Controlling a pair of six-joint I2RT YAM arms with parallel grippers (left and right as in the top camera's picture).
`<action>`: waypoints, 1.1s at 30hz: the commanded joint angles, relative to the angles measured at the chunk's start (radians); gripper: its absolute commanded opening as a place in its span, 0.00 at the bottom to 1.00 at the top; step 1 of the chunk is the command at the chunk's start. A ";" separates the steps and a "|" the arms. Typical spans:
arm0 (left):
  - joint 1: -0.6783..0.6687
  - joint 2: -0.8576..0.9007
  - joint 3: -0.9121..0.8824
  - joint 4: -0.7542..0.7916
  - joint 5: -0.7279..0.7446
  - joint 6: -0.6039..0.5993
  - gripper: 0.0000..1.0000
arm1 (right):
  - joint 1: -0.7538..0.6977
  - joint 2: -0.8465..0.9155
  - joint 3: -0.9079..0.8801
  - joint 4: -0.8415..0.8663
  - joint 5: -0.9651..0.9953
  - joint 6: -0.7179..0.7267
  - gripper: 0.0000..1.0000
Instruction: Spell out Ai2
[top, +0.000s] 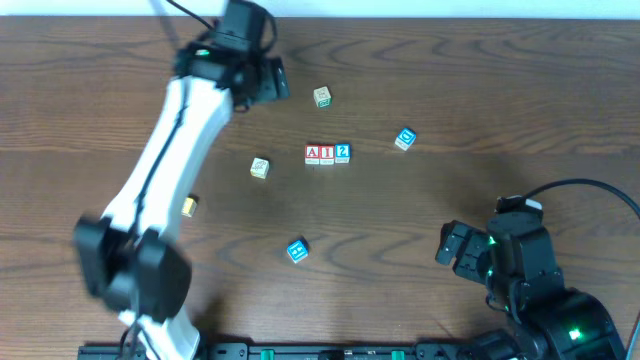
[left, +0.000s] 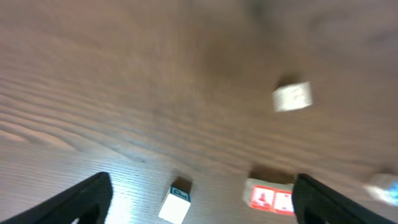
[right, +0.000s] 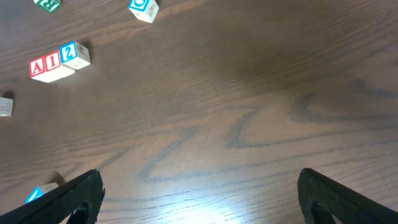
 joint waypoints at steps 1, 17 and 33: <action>0.017 -0.130 0.019 -0.027 -0.018 0.008 0.95 | 0.006 -0.003 0.001 0.002 0.004 0.018 0.99; 0.026 -0.652 0.018 -0.407 -0.122 0.362 0.95 | 0.006 -0.003 0.001 0.002 0.004 0.018 0.99; 0.211 -1.255 -0.473 -0.369 -0.081 0.386 0.95 | 0.006 -0.003 0.001 0.002 0.004 0.018 0.99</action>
